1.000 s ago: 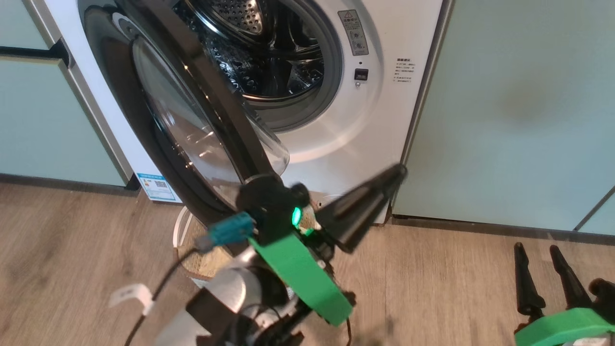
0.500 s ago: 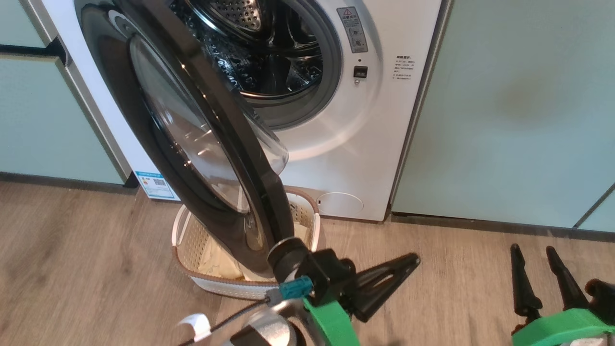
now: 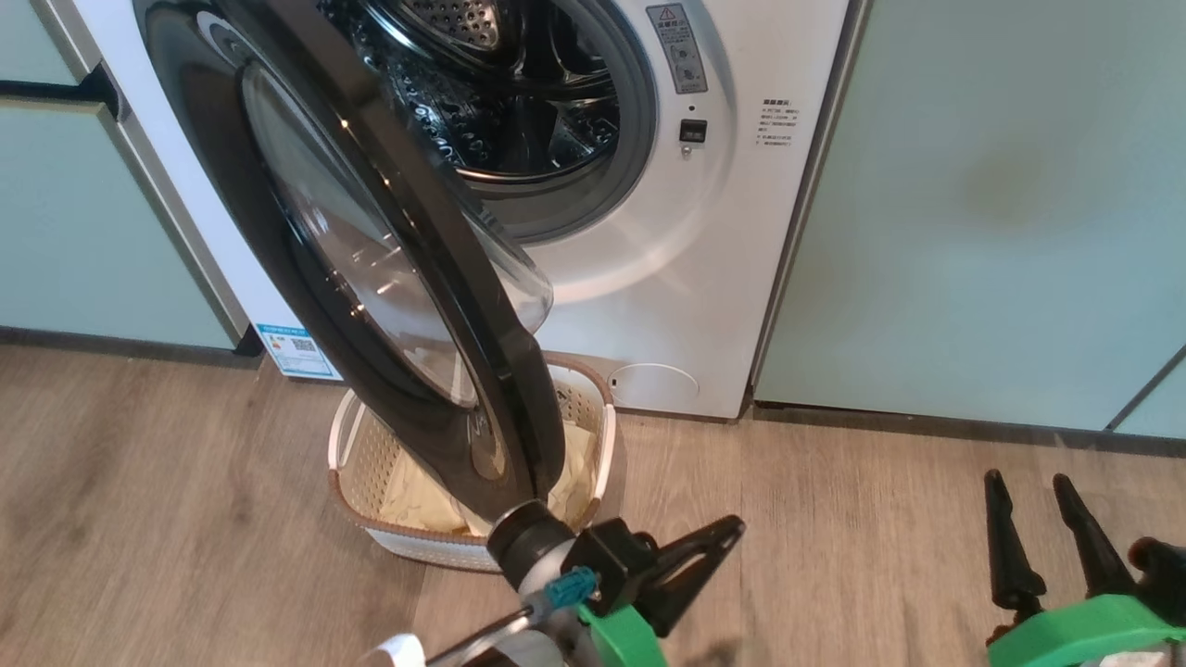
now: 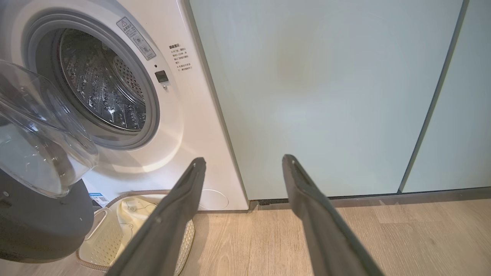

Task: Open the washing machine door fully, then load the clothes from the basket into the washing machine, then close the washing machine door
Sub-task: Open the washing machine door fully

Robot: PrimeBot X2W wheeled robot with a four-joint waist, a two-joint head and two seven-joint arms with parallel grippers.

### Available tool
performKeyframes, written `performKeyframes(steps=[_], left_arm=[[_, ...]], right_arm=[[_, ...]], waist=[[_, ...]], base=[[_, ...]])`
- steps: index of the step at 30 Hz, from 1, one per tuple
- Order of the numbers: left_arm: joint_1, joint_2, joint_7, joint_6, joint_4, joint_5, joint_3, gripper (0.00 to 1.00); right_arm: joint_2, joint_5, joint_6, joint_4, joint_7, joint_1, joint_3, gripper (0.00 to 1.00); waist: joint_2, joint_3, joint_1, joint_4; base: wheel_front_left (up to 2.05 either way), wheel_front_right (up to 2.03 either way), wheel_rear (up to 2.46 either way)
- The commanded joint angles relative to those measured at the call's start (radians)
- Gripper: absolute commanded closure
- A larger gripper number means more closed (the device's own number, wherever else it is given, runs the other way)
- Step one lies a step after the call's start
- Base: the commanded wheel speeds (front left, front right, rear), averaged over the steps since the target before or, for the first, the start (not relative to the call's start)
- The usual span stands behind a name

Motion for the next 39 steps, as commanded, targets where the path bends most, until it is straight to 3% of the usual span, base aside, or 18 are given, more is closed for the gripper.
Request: performKeyframes(steps=[1, 9, 19, 39], left_arm=[[-0.045, -0.006, -0.014, 0.009, -0.017, 0.001, 0.044, 1.00], [-0.065, -0.021, -0.046, 0.050, 0.073, -0.057, 0.114, 1.00], [-0.089, -0.027, -0.056, 0.073, 0.091, -0.093, 0.189, 1.00], [-0.034, -0.014, -0.057, 0.070, 0.028, -0.090, 0.251, 1.00]], right_arm=[[-0.020, -0.004, 0.004, -0.031, -0.010, -0.043, 0.015, 0.00], [-0.017, -0.002, 0.004, -0.031, -0.010, -0.045, 0.014, 0.00], [-0.016, -0.002, 0.004, -0.030, -0.010, -0.050, 0.014, 0.00], [-0.013, -0.003, 0.004, -0.029, -0.010, -0.041, 0.013, 0.00]], waist=[[0.0000, 0.001, 0.0000, 0.001], [0.0000, 0.012, 0.0000, 0.004], [0.0000, 0.027, 0.0000, 0.017], [0.0000, 0.020, 0.0000, 0.071]], base=[[0.00, 0.00, 0.00], [0.00, 0.00, 0.00], [0.00, 0.00, 0.00], [0.00, 0.00, 0.00]])
